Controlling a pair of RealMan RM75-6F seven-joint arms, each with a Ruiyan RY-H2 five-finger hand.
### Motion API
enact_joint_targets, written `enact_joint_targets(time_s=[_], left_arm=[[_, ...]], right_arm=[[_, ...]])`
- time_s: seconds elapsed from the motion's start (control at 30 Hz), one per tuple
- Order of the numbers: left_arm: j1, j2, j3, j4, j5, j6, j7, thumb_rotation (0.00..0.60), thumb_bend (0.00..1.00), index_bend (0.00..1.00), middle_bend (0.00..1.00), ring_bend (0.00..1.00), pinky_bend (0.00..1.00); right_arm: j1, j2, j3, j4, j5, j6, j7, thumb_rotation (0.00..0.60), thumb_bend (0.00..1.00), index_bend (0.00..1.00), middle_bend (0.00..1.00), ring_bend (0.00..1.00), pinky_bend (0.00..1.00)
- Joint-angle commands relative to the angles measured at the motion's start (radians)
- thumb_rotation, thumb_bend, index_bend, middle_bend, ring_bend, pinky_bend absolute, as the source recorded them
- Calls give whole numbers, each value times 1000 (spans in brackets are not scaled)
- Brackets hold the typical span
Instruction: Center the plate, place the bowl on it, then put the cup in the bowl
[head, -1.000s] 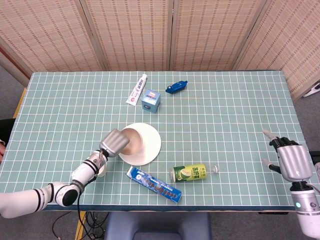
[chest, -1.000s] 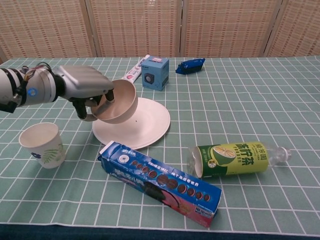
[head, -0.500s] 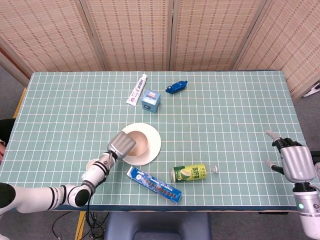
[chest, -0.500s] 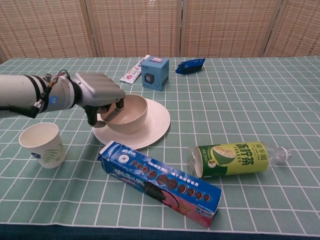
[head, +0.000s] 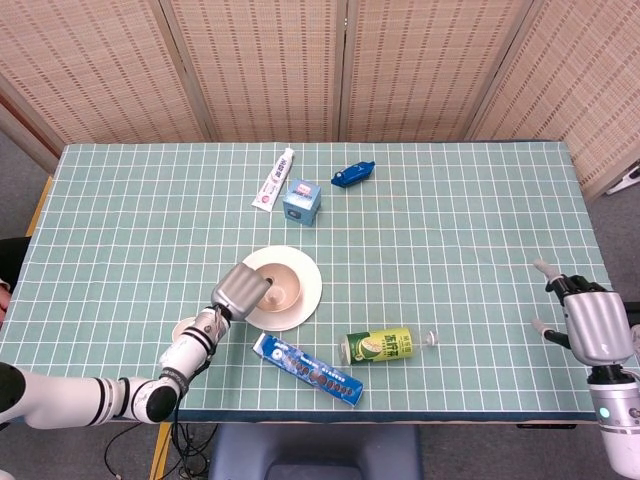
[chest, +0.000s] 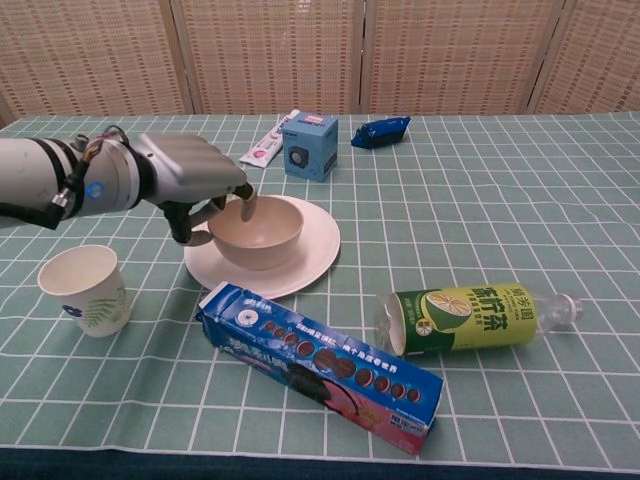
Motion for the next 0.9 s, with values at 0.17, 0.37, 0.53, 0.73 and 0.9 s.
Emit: enact_joint_targets(time_s=[0.17,0.37,0.53,0.73,0.9], left_arm=[[36,95,5,-110,12,72,-46,600,331,114,398,457,878],[111,217,20,-195,111,116,-164,600,329,115,275,291,577],[194,321,51,-241,241,131,-297,600,286,126,243,235,446],[275,425,96,-297,367,128,-410,600,195,120,188,169,351],[314,491,120,-354,418,101,-473,600,171,104,135,126,323]], right_arm=[[0,2,4,0,-5,5,3,600,13,205,449,409,580],[1,5,9,-5,-8,8,7,600,13,205,449,409,580],[5,18,20,-16,-7,10,12,600,13,205,449,408,580],[14,31,33,-26,3,1,15,600,13,205,449,409,580],[20,32,35,-27,6,-9,13,600,13,205,449,409,580]])
